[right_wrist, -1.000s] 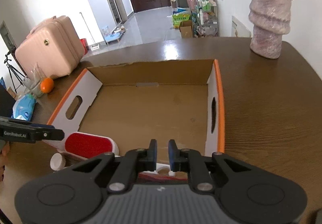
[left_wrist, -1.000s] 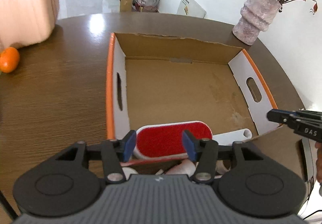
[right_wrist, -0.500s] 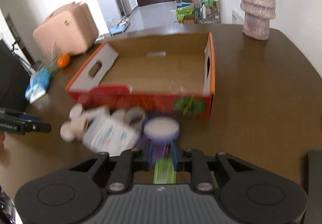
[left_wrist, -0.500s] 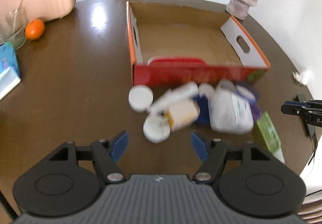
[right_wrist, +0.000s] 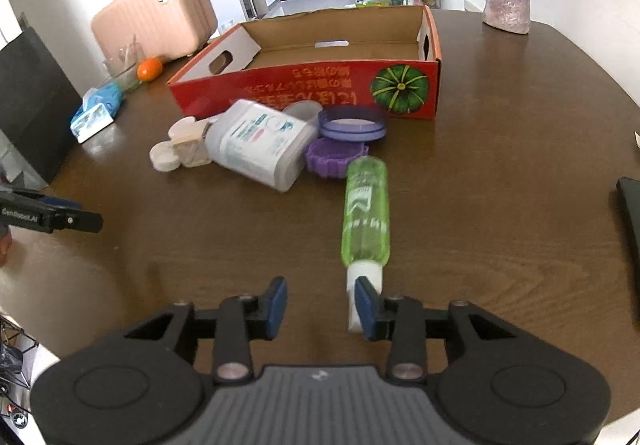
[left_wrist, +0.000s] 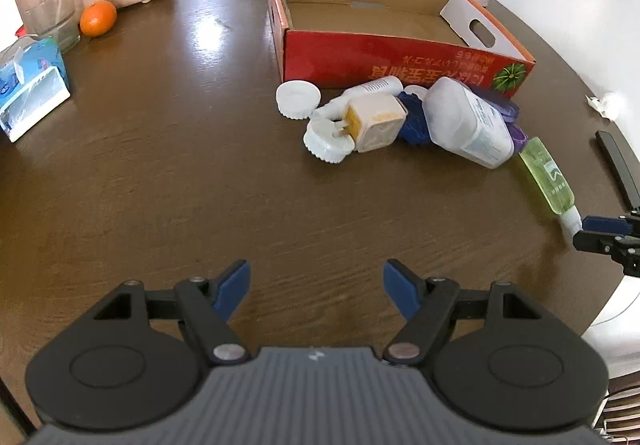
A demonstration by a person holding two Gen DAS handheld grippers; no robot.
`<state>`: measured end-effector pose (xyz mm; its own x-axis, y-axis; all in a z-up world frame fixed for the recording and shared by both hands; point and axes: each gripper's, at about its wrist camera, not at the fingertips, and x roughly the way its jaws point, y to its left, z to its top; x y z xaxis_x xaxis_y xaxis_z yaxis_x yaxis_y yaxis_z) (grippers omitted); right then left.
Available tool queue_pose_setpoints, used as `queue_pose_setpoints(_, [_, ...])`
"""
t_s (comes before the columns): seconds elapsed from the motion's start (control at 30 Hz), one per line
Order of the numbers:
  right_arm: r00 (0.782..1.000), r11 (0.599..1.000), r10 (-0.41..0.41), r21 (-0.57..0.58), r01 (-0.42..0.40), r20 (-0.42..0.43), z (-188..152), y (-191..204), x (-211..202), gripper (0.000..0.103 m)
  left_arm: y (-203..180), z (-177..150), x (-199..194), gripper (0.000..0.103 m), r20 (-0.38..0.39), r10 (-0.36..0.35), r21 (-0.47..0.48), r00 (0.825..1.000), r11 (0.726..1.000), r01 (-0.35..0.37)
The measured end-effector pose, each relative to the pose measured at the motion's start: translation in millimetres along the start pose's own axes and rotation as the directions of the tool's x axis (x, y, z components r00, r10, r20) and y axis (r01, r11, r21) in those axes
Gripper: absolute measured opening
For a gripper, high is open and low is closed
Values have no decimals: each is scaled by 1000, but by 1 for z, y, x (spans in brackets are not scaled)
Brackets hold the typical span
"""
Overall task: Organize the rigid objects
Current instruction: 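Grasp the white ridged bottle cap with the left tool while the right tool grasps the white cube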
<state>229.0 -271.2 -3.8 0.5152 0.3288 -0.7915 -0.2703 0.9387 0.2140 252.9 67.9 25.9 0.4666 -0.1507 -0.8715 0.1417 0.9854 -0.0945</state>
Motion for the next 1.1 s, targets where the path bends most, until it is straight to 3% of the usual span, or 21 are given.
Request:
queue_pose_setpoints(0.33, [999, 997, 40, -68, -40, 4, 5, 33, 6, 39, -12, 17, 26, 76, -1, 30, 84, 1000, 996, -30])
queue_pose_setpoints(0.53, [997, 988, 77, -134, -81, -31, 37, 68, 40, 39, -13, 46, 47, 65, 1, 65, 173, 998, 983, -64])
queue_pose_setpoints(0.9, [984, 970, 153, -178, -168, -93, 112, 110, 84, 39, -9, 84, 77, 62, -9, 32, 286, 999, 958, -28])
queue_pose_setpoints(0.93, [982, 968, 159, -178, -175, -102, 118, 111, 87, 39, -7, 86, 80, 61, -15, 21, 288, 1000, 957, -15])
queue_pose_setpoints(1.03, [980, 967, 152, -185, -174, -127, 132, 115, 97, 39, -5, 90, 88, 40, -37, 2, 300, 999, 954, 9])
queue_pose_setpoints(1.1, [980, 965, 136, -204, -164, -144, 140, 119, 105, 39, -3, 91, 88, 39, -43, -22, 317, 999, 948, 34])
